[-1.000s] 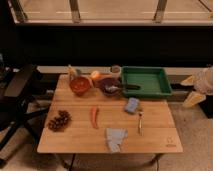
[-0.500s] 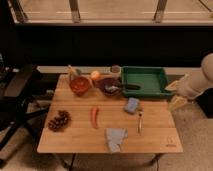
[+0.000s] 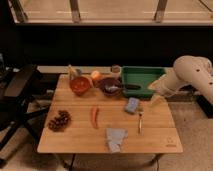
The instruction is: Wipe tray with sponge
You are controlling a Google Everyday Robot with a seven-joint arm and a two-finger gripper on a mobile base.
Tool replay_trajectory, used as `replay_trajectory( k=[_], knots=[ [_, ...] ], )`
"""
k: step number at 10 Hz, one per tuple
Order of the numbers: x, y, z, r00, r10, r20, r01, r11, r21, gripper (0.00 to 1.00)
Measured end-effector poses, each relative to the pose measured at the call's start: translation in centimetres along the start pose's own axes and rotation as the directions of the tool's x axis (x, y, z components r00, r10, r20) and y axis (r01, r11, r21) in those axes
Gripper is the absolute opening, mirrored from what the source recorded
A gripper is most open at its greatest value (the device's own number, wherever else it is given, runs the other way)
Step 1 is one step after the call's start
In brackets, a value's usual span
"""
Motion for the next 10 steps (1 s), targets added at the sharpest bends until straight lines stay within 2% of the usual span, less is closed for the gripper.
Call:
replay_trajectory(
  k=[4, 6, 8, 10],
  knots=[
    [0.1, 0.0, 0.0, 1.0, 0.002, -0.002, -0.002, 1.0, 0.001, 0.67],
    [-0.3, -0.2, 0.4, 1.0, -0.02, -0.009, 0.02, 1.0, 0.014, 0.67],
    [-2.7, -0.6, 2.0, 0.996, -0.087, -0.022, 0.088, 0.996, 0.03, 0.67],
    [-5.1, -1.1, 4.8, 0.99, -0.134, -0.033, 0.135, 0.99, 0.032, 0.67]
  ],
)
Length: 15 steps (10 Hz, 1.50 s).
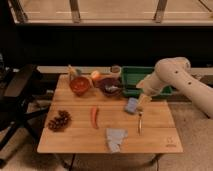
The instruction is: Wipe tray with sponge
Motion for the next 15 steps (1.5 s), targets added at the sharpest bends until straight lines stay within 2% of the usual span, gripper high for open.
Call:
replay_trajectory(
  k=[3, 5, 12, 14, 15],
  knots=[
    [0.2, -0.7, 3.3, 1.0, 0.0, -0.005, 0.0, 1.0, -0.012, 0.67],
    [0.9, -1.2, 4.9, 0.999, 0.034, -0.005, -0.034, 0.999, -0.025, 0.67],
    [1.2, -1.3, 5.2, 0.999, 0.049, -0.01, -0.05, 0.998, -0.028, 0.67],
    [1.9, -1.2, 6.6, 0.995, 0.092, -0.032, -0.093, 0.995, -0.037, 0.67],
    [2.4, -1.1, 8.3, 0.992, 0.111, -0.053, -0.113, 0.993, -0.041, 0.67]
  ],
)
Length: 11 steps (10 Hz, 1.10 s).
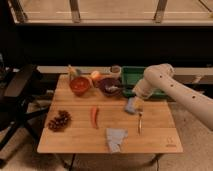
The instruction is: Wipe tray with sponge
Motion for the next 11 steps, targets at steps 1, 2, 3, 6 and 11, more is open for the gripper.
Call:
replay_trajectory(
  k=[1, 2, 3, 6, 11],
  knots=[
    [0.3, -0.1, 1.0, 1.0, 0.012, -0.011, -0.012, 1.0, 0.003, 0.67],
    [0.8, -0.2, 2.0, 0.999, 0.034, -0.019, -0.033, 0.999, 0.016, 0.67],
    [1.2, -0.4, 2.3, 0.999, 0.049, -0.024, -0.048, 0.998, 0.026, 0.67],
    [2.6, -0.4, 3.9, 0.994, 0.101, -0.037, -0.099, 0.995, 0.032, 0.67],
    [3.6, 0.5, 6.5, 0.987, 0.157, -0.041, -0.157, 0.988, 0.0, 0.67]
  ],
)
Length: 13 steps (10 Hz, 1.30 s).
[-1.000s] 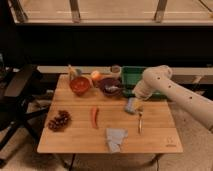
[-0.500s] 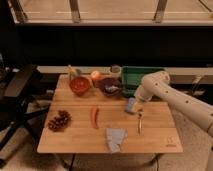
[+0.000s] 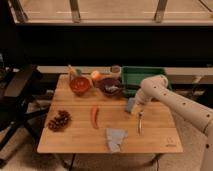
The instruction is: Wipe tray with sponge
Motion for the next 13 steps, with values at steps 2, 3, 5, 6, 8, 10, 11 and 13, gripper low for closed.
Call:
replay_trajectory(
  k=[2, 3, 5, 6, 8, 10, 11, 13],
  knots=[
    [0.3, 0.2, 1.0, 1.0, 0.029, 0.011, -0.029, 1.0, -0.008, 0.67],
    [0.4, 0.3, 1.6, 0.999, 0.048, 0.02, -0.048, 0.999, -0.01, 0.67],
    [0.6, 0.6, 2.3, 0.997, 0.069, 0.028, -0.068, 0.997, -0.021, 0.66],
    [0.6, 0.6, 2.2, 0.997, 0.068, 0.027, -0.068, 0.997, -0.021, 0.61],
    [0.6, 0.6, 2.2, 0.997, 0.068, 0.026, -0.068, 0.997, -0.021, 0.41],
    [0.6, 0.6, 2.2, 0.997, 0.068, 0.026, -0.068, 0.997, -0.021, 0.19],
    [0.6, 0.6, 2.2, 0.997, 0.069, 0.026, -0.068, 0.997, -0.021, 0.12],
    [0.7, 0.7, 2.2, 0.997, 0.068, 0.025, -0.067, 0.997, -0.024, 0.0]
  ],
)
